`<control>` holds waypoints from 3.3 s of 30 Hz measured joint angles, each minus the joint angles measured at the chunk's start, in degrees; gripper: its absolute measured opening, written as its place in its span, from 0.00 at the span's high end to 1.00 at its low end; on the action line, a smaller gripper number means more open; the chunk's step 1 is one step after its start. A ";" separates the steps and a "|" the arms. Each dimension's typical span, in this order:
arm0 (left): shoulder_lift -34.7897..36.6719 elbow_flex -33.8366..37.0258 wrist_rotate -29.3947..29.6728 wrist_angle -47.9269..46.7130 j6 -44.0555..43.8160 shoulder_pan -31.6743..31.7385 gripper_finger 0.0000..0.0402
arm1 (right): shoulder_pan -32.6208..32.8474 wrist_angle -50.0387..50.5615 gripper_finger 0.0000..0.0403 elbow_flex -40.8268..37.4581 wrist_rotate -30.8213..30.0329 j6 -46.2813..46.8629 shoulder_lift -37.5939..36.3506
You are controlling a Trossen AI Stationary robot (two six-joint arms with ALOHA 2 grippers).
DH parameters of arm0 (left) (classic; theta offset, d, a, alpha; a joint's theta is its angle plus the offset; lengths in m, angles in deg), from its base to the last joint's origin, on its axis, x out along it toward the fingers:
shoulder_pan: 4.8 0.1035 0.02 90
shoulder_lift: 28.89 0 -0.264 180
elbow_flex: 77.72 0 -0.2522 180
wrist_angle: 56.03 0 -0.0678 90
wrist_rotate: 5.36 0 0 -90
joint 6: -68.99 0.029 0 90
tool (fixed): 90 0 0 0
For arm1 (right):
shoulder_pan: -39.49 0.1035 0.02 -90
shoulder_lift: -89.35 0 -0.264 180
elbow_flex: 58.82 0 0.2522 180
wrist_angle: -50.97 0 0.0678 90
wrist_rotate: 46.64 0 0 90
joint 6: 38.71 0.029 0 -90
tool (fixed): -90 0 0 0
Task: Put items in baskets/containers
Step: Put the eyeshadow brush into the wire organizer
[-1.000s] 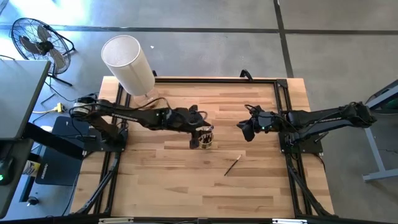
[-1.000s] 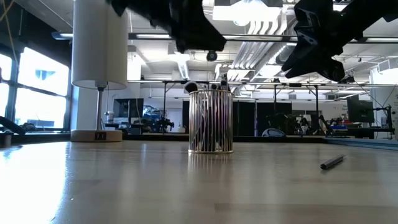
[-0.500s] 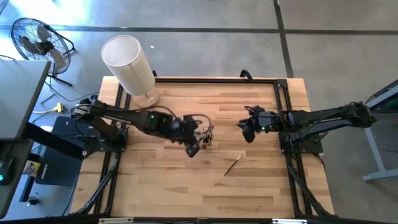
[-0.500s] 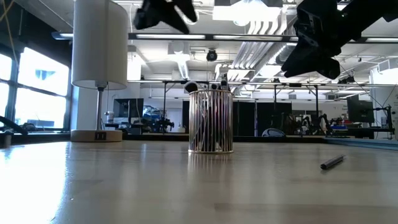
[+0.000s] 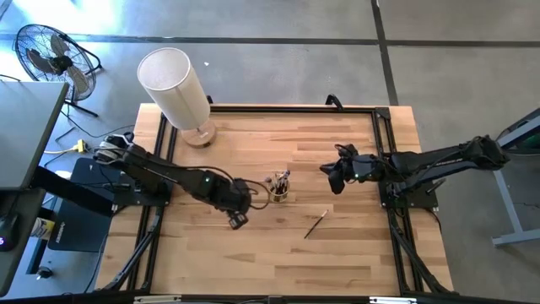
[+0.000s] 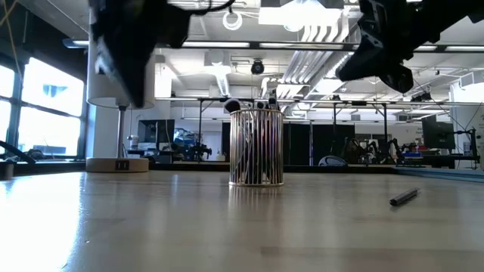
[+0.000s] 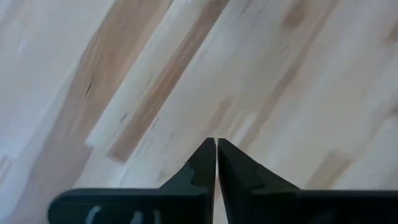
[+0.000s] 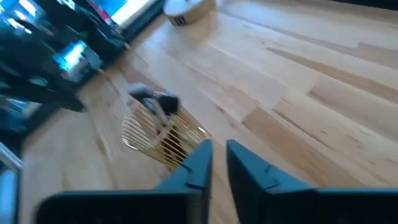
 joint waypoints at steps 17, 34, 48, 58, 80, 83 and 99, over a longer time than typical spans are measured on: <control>35.76 35.77 1.09 11.00 3.07 -0.65 1.00 | 8.70 40.41 0.99 31.96 -3.73 36.44 34.08; 47.57 39.64 1.14 10.21 10.59 -0.65 1.00 | 10.49 38.90 0.73 26.01 15.92 69.42 43.00; 47.54 39.64 0.94 9.56 12.31 -0.65 1.00 | 8.25 22.84 0.74 14.56 21.51 74.32 42.71; 47.55 39.64 1.11 7.76 12.31 -0.65 1.00 | 7.62 22.74 0.98 13.94 20.97 67.93 42.79; 47.53 39.62 1.27 10.08 13.43 -0.65 1.00 | 9.37 25.07 1.00 21.44 0.44 45.49 43.17; 47.52 39.62 1.26 10.55 13.40 -0.65 1.00 | 9.53 25.71 1.00 23.93 -3.71 41.48 43.06; 47.50 39.60 6.91 20.42 12.05 -0.65 1.00 | 8.45 15.02 1.00 27.71 -21.96 7.81 25.48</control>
